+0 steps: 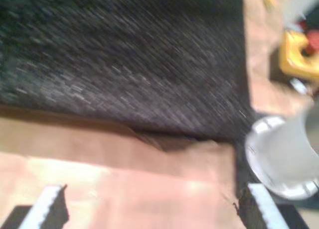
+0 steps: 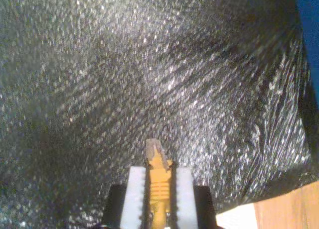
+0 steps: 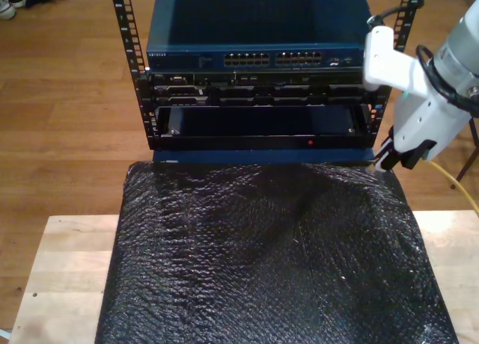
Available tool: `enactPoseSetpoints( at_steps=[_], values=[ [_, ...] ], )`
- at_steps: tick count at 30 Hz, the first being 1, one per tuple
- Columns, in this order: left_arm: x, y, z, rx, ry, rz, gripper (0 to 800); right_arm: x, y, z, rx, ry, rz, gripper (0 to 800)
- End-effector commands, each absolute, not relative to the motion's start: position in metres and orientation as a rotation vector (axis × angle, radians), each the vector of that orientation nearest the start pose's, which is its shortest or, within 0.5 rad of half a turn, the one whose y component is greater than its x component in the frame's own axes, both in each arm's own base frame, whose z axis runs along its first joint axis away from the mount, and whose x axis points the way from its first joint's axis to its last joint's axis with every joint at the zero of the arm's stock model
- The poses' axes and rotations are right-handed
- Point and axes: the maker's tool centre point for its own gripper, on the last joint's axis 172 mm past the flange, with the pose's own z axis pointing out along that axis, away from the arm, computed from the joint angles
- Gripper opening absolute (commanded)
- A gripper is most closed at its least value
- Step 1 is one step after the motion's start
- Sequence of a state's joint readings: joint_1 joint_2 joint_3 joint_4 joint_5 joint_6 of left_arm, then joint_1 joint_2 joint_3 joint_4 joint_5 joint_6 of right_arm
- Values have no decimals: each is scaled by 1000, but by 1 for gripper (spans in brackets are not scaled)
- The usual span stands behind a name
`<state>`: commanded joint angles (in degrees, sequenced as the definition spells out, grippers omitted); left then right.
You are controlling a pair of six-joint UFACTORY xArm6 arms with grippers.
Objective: Grab the cable and plug it in
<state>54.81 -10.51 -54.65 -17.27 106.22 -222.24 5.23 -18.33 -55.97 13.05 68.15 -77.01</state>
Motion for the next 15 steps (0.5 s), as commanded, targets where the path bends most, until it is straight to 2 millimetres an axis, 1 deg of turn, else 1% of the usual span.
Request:
enactPoseSetpoints(
  at_steps=[5,7,11,15],
  values=[
    [133,142,222,1725,-1673,454,800,412,88,281,-2340,-1897,-317,0],
    [111,139,215,1682,-1695,458,800,412,88,281,-2340,-1896,-315,0],
    [73,131,203,1614,-1707,469,800,411,88,280,-2340,-1895,-313,0],
    [46,116,190,1561,-1699,488,800,410,88,278,-2339,-1894,-309,0]
  ],
)
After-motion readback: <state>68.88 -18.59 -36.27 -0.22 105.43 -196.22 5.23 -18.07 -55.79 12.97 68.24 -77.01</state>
